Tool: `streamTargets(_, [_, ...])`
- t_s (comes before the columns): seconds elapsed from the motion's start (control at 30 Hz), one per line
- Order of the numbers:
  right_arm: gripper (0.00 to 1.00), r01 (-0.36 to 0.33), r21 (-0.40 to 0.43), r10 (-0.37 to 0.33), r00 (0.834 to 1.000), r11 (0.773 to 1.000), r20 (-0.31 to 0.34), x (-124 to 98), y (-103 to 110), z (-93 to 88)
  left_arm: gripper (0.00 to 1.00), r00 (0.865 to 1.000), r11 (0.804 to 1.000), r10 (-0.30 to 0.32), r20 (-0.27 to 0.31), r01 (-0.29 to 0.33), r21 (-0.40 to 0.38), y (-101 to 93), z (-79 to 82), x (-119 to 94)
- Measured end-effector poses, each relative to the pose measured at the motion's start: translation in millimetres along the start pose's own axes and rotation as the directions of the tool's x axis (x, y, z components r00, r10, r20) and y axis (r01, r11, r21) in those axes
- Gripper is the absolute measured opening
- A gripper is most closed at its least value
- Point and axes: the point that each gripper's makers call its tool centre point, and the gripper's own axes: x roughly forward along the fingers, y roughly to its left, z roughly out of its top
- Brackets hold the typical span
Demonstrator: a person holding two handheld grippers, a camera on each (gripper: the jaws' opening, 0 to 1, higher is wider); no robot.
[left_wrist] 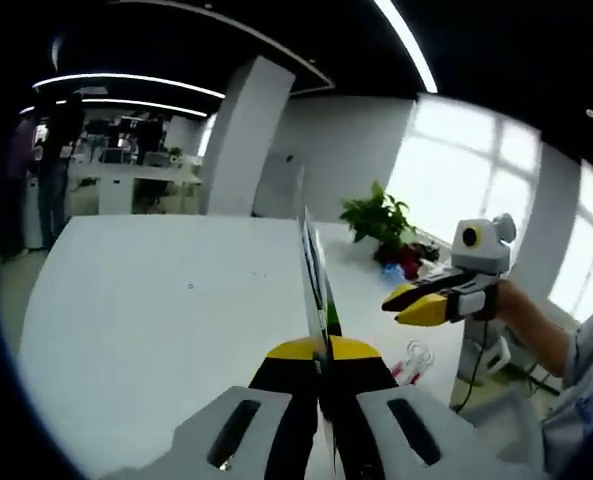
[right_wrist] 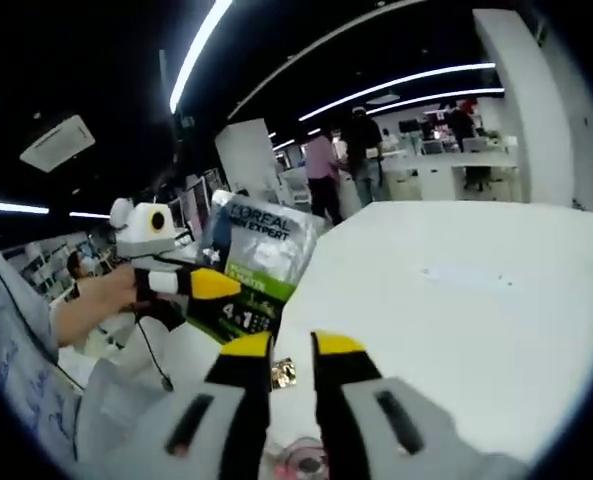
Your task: Arrange the skincare products in the storage area until every visible bottle or jar stands upright without overlapping.
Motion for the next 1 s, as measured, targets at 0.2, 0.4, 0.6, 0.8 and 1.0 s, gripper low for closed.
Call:
streamTargets(0.2, [0.15, -0.035, -0.018, 0.035, 0.999, 0.999, 0.011, -7.2, 17.3, 0.3, 0.00, 1.000, 1.000, -0.012, -0.004, 0.012, 0.021, -13.8, -5.6, -15.1])
streamTargets(0.4, [0.15, -0.080, 0.014, 0.080, 0.996, 0.997, 0.031, -13.0, 34.7, -6.9, 0.00, 1.000, 1.000, -0.014, -0.008, 0.015, 0.009, -23.4, -14.4, -29.6])
streamTargets(0.6, [0.15, -0.108, 0.042, 0.107, 0.994, 0.993, 0.020, -13.3, 48.6, -22.2, 0.00, 1.000, 1.000, -0.015, -0.022, 0.015, -0.012, -27.8, -29.0, -39.6])
streamTargets(0.8, [0.16, -0.154, 0.059, 0.153, 0.988, 0.986, 0.010, -10.3, 74.4, -34.4, 0.00, 1.000, 0.998, -0.016, -0.011, 0.015, -0.054, -29.4, -38.9, -47.9])
streamTargets(1.0, [0.19, -0.164, 0.096, 0.166, 0.986, 0.982, -0.013, -3.0, 90.5, -58.0, 0.00, 1.000, 0.996, -0.015, -0.027, 0.012, -0.087, -33.1, -52.6, -54.8])
